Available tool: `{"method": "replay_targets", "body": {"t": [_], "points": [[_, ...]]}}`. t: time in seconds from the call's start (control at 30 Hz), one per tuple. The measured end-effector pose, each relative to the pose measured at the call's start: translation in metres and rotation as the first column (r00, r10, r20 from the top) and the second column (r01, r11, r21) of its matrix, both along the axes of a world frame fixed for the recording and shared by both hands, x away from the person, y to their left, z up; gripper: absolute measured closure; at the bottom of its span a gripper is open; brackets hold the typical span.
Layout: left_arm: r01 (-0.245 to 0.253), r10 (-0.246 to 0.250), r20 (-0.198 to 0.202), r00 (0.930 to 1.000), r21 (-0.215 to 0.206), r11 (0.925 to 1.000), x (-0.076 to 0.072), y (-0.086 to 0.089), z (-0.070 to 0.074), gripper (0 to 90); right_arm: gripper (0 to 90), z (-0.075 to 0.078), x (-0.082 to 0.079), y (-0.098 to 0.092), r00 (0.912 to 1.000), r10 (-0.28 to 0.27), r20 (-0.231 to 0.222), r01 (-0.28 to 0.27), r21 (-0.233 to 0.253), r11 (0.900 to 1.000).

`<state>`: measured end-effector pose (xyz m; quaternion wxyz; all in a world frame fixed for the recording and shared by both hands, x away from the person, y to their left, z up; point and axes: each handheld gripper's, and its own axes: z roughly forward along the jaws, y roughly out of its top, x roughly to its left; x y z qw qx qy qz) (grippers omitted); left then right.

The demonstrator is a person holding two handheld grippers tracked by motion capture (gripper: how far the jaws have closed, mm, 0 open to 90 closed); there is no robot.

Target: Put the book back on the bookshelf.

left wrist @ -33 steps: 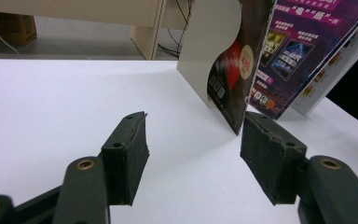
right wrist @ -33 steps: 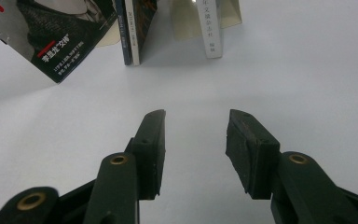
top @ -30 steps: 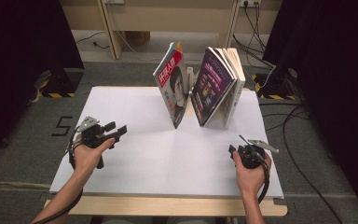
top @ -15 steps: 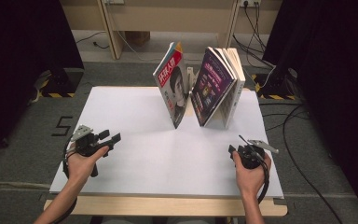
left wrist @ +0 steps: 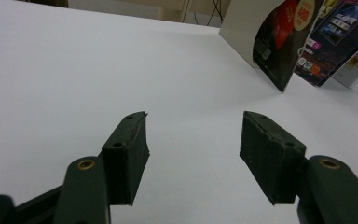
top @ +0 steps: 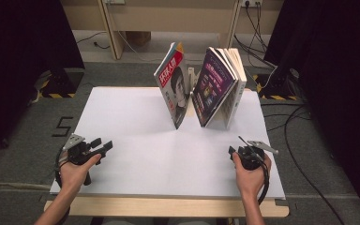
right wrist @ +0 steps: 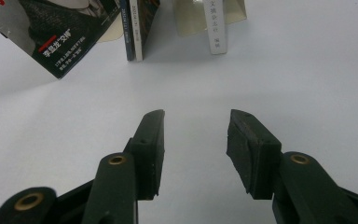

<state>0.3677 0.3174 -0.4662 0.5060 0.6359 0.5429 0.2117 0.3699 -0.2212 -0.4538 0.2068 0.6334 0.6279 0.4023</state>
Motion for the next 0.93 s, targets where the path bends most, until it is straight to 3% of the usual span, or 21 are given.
{"method": "replay_targets", "body": {"t": [0.43, 0.57, 0.93], "points": [[-0.066, 0.066, -0.061, 0.9959, 0.006, 0.9978, -0.009, 0.027, -0.030, 40.5, 56.2, -0.003, 0.001, 0.002, 1.0000, 0.008, -0.004, -0.008, -0.007, 1.000], [-0.080, 0.080, -0.061, 0.9949, 0.002, 0.9968, -0.011, 0.029, -0.034, 40.7, 56.1, -0.004, 0.001, 0.003, 0.9999, 0.012, -0.002, -0.012, -0.012, 1.000], [-0.058, 0.059, -0.034, 0.9977, 0.013, 0.9982, -0.014, 0.022, -0.034, 40.4, 56.0, -0.003, 0.000, 0.003, 1.0000, 0.008, -0.005, -0.008, -0.009, 1.000]]}}
